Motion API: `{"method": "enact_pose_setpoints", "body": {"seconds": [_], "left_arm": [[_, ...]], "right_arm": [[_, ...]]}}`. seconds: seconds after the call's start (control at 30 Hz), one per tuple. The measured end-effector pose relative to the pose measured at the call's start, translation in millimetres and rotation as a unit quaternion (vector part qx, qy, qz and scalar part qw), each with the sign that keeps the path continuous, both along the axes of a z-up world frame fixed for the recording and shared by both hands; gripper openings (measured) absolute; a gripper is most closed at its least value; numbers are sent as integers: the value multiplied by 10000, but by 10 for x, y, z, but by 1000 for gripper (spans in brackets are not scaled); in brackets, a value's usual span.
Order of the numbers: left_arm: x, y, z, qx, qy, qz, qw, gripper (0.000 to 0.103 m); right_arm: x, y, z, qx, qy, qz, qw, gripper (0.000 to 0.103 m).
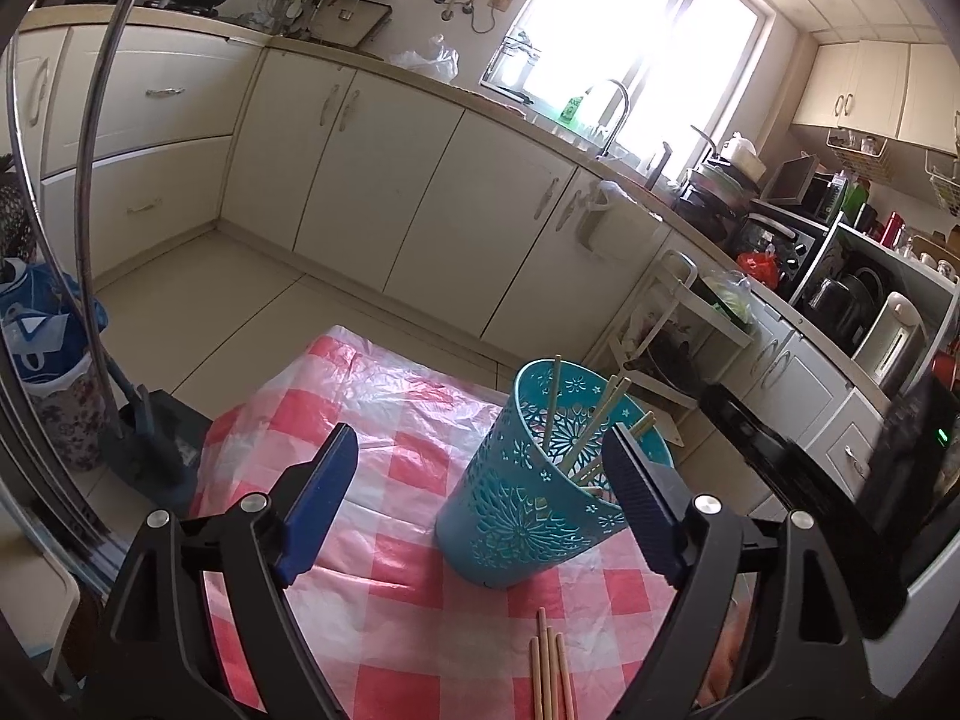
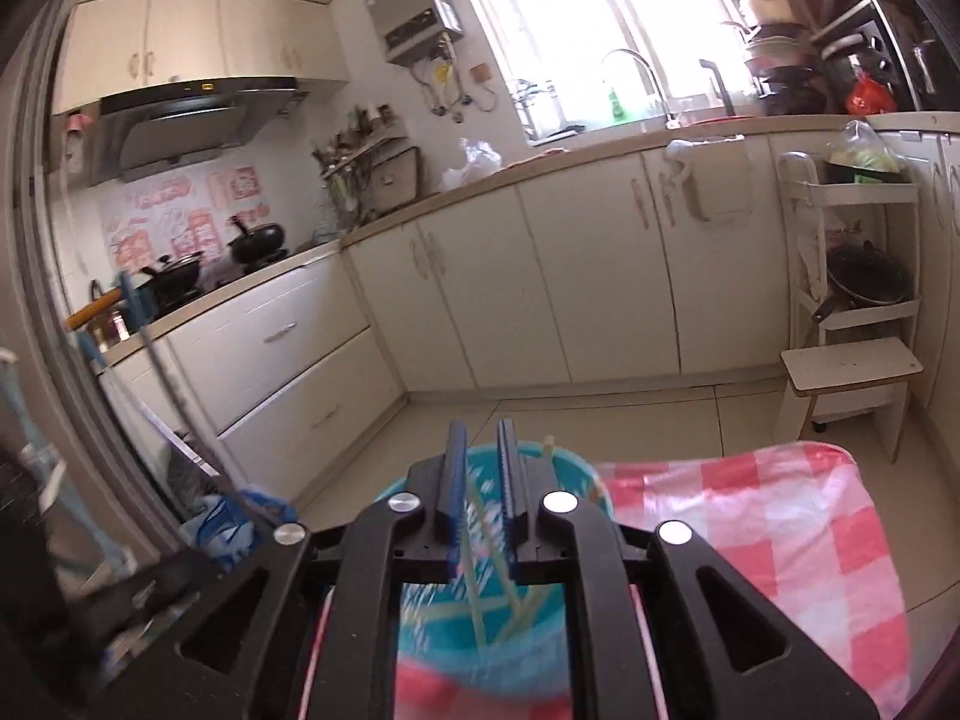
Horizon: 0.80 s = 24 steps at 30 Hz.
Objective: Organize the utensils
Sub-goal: 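Carry the right tool's chopstick over the teal basket and release it, then move the left tool to the chopstick pile and close on one chopstick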
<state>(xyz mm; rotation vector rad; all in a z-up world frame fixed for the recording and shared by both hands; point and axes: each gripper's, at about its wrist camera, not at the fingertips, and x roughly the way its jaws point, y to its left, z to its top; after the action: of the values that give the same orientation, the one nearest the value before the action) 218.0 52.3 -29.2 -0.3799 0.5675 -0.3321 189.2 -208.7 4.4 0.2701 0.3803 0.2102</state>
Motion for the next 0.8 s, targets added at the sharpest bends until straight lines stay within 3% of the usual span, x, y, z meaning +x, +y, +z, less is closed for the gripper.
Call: {"method": "enact_pose_setpoints", "body": {"seconds": [0.07, 0.1, 0.17, 0.23, 0.27, 0.33, 0.4, 0.5, 0.6, 0.8], "left_arm": [[-9, 36, 2, 18, 18, 56, 10000, 81], [-13, 50, -3, 26, 39, 82, 10000, 82], [-19, 50, -35, 96, 107, 106, 9998, 82], [-32, -3, -84, 284, 187, 34, 9994, 83], [-51, -44, -117, 428, 222, -23, 9988, 83], [-103, -123, -193, 666, 270, -178, 9973, 83], [-134, -196, -277, 872, 331, -315, 9951, 84], [-107, -329, -457, 1187, 572, -557, 9897, 85], [-75, -447, -624, 1234, 864, -816, 9852, 85], [-139, -844, -1026, 1551, 1352, -1493, 9671, 85]], "right_arm": [[-445, 16, -111, -237, 51, 97, 9997, 40], [-621, 36, -238, -401, 206, 164, 9988, 40], [-847, 64, -668, -753, 858, 213, 9932, 40], [-856, 17, -1136, -667, 1769, 100, 9819, 28], [-794, -24, -1315, -393, 2183, 111, 9750, 18], [-713, -58, -1539, -193, 2519, 130, 9675, 18], [-673, -70, -1582, -69, 2619, 205, 9649, 16], [-620, 14, -1543, -394, 2589, 236, 9648, 16], [-557, 89, -1571, -629, 2762, 252, 9587, 16], [-565, 50, -1528, -1012, 2878, 151, 9522, 13]]}}
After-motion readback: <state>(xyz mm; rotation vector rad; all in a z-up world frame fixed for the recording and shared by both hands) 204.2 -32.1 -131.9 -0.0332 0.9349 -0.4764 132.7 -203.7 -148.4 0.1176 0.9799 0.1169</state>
